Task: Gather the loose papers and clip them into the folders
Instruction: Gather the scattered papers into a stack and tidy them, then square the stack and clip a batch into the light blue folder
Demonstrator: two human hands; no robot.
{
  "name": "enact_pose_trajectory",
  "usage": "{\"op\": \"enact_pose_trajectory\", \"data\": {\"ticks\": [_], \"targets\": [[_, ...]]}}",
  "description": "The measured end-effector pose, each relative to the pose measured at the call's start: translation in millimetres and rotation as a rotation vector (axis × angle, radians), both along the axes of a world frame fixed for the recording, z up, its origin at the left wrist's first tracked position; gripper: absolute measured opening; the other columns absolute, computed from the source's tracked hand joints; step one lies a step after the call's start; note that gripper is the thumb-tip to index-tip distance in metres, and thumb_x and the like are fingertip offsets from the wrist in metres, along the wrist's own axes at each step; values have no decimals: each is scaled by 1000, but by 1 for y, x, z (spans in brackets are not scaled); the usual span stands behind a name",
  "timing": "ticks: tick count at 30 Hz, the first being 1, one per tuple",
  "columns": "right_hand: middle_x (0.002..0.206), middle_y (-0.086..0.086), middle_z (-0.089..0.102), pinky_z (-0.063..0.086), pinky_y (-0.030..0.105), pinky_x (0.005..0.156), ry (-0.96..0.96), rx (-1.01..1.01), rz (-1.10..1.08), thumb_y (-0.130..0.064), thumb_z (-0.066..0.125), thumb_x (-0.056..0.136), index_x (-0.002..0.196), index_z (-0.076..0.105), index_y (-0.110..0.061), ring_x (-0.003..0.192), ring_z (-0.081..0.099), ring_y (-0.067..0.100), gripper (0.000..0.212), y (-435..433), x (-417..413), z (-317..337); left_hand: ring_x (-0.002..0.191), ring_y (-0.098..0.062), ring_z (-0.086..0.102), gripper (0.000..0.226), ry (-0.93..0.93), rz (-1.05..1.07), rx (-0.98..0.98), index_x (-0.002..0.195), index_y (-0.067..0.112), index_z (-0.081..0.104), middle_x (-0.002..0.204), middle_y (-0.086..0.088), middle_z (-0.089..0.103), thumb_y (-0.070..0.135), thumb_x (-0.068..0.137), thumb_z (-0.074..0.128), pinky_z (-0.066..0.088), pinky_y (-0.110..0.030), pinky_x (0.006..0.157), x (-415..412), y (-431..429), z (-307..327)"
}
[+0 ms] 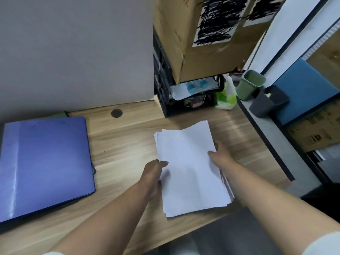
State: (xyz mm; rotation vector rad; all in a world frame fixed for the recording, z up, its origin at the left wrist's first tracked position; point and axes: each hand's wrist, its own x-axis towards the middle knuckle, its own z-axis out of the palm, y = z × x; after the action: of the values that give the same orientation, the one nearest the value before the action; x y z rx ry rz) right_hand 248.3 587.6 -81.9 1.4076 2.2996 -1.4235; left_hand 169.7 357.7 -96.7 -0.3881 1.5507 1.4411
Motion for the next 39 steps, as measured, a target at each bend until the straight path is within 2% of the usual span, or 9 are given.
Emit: {"op": "enact_pose_trajectory", "data": {"ticks": [3, 9, 15, 18, 22, 27, 32, 35, 39], "targets": [[108, 2, 71, 53, 33, 83, -19, -22, -45, -3, 56, 89, 110, 65, -18, 99, 68, 27, 27, 38, 11, -12, 98, -25, 75, 26, 52, -42, -38, 111, 17, 71, 111, 1, 79, 19, 88, 57, 59, -40, 85, 14, 36, 2], [103, 1, 75, 57, 46, 94, -85, -89, -105, -24, 71, 85, 89, 71, -25, 95, 71, 27, 5, 89, 15, -27, 106, -25, 72, 32, 40, -36, -21, 113, 21, 65, 115, 3, 76, 25, 82, 57, 52, -36, 78, 25, 94, 9], [102, 6, 67, 56, 37, 73, -112, 47, -124, -41, 60, 66, 102, 64, -6, 92, 66, 28, 50, 119, 7, -28, 110, -20, 70, 34, 53, -26, -24, 119, 27, 63, 117, 9, 74, 21, 87, 56, 50, -34, 79, 28, 135, 15], [98, 3, 64, 45, 31, 67, -111, 19, -103, -29, 57, 77, 100, 59, -7, 87, 61, 27, 32, 128, 5, -29, 109, -18, 69, 32, 37, -9, -39, 119, 29, 64, 115, 12, 74, 19, 90, 54, 47, -29, 75, 30, 147, 17], [82, -1, 65, 43, 30, 64, -114, 32, -15, -27, 51, 71, 92, 63, -9, 78, 61, 24, 30, 132, 4, -26, 114, -24, 69, 45, 13, 4, -40, 120, 37, 63, 117, 11, 74, 27, 77, 59, 53, -48, 102, 30, 152, 11], [142, -1, 53, 46, 36, 96, -131, 45, -2, -27, 57, 87, 150, 36, -27, 133, 49, 29, 67, 139, 6, -26, 117, -25, 68, 47, -29, -20, 22, 122, 40, 61, 121, 11, 73, 22, 79, 57, 52, -53, 105, 34, 158, 15], [138, 4, 53, 49, 50, 99, -214, 147, 6, -30, 59, 84, 148, 31, -20, 129, 48, 34, 71, 138, 2, -23, 119, -17, 65, 43, -18, -25, 48, 128, 35, 53, 130, 14, 67, 16, 90, 56, 49, -44, 107, 28, 151, 24], [142, 11, 49, 45, 51, 102, -117, 415, 3, -20, 63, 86, 146, 39, -12, 134, 42, 34, 65, 102, -9, -20, 150, -18, 34, 75, -2, 13, -26, 160, 31, 26, 163, 10, 35, 22, 93, 60, 26, -44, 122, 14, 126, 29], [127, 5, 47, 51, 42, 90, 175, 299, 122, -9, 62, 85, 126, 55, -16, 112, 55, 28, 42, 1, -37, -17, 141, -14, 41, 62, 184, 113, -107, 151, 33, 47, 156, 4, 44, 18, 93, 63, 30, -44, 120, -24, 44, 29]]}}
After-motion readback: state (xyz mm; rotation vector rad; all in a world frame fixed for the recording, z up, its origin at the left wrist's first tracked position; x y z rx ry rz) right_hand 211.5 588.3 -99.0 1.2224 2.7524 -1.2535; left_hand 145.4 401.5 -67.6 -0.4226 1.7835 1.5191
